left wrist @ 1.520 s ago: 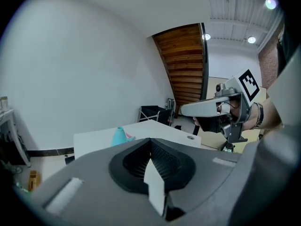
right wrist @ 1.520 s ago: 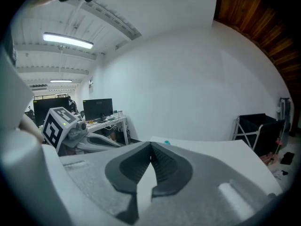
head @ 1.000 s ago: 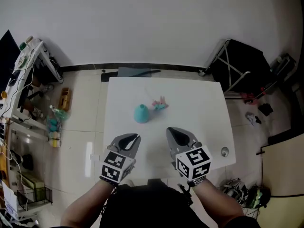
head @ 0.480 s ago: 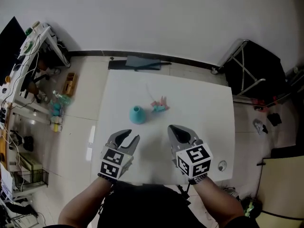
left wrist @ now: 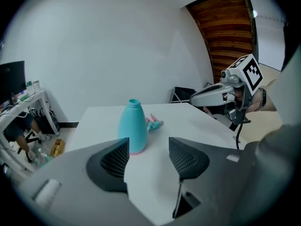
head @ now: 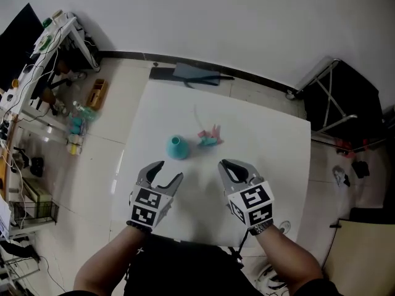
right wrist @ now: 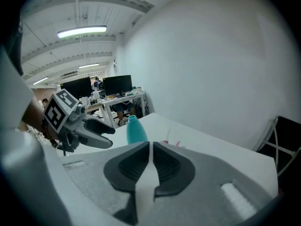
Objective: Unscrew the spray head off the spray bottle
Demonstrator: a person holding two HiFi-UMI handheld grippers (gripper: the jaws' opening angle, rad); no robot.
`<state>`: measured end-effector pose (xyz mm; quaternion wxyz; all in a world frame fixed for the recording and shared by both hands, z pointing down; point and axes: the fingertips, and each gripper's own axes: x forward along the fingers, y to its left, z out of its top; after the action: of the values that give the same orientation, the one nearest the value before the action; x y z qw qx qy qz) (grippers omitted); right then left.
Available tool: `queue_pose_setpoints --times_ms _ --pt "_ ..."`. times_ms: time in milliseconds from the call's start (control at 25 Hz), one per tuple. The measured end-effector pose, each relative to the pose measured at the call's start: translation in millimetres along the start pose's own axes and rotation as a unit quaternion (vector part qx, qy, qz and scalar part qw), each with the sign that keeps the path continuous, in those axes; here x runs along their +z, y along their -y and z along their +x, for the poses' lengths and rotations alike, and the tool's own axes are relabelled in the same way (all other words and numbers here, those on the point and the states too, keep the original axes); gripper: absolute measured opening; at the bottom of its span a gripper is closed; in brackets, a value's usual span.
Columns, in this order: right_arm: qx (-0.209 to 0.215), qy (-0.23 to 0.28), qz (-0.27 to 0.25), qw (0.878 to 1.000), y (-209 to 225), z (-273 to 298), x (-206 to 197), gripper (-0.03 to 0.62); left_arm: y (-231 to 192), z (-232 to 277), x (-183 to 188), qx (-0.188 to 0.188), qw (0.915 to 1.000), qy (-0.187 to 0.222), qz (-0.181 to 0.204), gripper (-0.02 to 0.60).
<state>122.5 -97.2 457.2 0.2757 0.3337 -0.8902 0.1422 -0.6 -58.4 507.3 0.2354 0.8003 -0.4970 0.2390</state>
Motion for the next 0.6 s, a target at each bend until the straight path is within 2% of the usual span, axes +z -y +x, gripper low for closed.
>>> queue_pose_setpoints --times_ms 40,360,600 --pt "0.005 -0.008 -0.008 1.000 -0.7 3.7 -2.2 0.037 -1.6 2.2 -0.9 0.003 1.0000 -0.001 -0.001 0.283" --pt "0.023 -0.062 -0.081 0.995 -5.9 32.3 -15.2 0.111 -15.0 23.4 -8.2 0.008 0.9999 -0.010 -0.004 0.379" --pt "0.017 -0.106 -0.157 0.982 4.0 55.9 -27.5 0.155 -21.4 42.2 -8.2 -0.006 0.9999 -0.015 0.006 0.425"
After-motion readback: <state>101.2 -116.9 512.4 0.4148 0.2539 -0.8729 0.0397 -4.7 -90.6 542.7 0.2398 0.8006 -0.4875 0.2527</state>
